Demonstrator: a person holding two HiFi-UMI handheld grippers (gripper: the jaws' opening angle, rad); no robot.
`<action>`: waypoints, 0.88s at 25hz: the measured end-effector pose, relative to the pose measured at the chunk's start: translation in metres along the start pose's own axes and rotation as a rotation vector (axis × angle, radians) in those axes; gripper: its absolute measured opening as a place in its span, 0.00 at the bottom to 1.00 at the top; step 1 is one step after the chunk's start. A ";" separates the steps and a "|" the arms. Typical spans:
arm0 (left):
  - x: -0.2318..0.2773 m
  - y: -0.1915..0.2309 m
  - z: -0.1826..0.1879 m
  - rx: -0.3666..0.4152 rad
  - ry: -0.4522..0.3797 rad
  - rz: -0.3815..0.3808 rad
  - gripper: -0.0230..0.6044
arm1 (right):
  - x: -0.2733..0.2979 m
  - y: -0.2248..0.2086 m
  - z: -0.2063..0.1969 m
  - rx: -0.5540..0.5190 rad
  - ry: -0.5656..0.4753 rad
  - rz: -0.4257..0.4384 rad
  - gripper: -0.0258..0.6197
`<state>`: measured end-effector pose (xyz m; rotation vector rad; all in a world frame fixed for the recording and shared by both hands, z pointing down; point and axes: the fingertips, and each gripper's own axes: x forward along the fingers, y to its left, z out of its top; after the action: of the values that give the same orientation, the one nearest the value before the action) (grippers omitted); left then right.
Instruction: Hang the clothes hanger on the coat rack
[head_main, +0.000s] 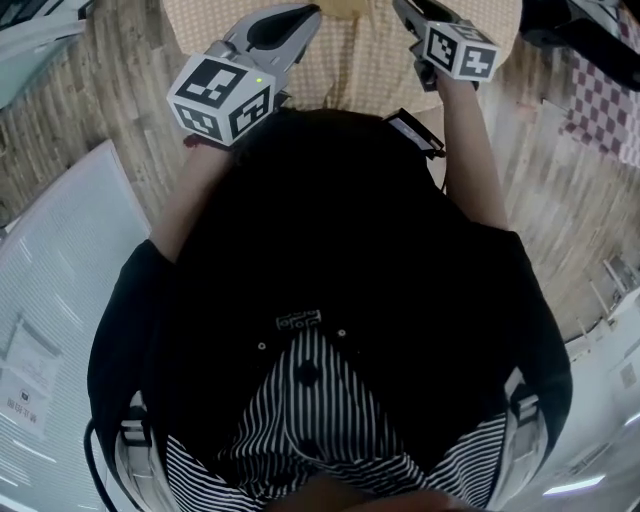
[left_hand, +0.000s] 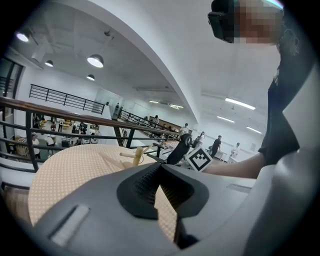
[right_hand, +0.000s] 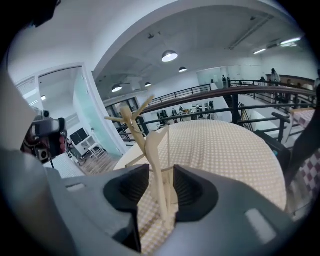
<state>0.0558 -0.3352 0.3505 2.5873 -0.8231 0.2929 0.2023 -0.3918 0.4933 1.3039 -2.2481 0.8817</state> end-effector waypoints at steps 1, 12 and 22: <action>0.003 -0.005 0.002 0.007 -0.002 -0.013 0.03 | -0.011 -0.002 0.001 0.008 -0.012 -0.002 0.25; 0.002 -0.027 0.019 0.075 -0.029 -0.149 0.03 | -0.096 0.048 0.040 0.047 -0.226 0.026 0.17; 0.013 -0.050 0.031 0.105 -0.049 -0.209 0.03 | -0.130 0.091 0.058 -0.018 -0.297 0.094 0.04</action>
<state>0.0977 -0.3181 0.3114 2.7608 -0.5597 0.2164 0.1849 -0.3174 0.3427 1.4092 -2.5559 0.7370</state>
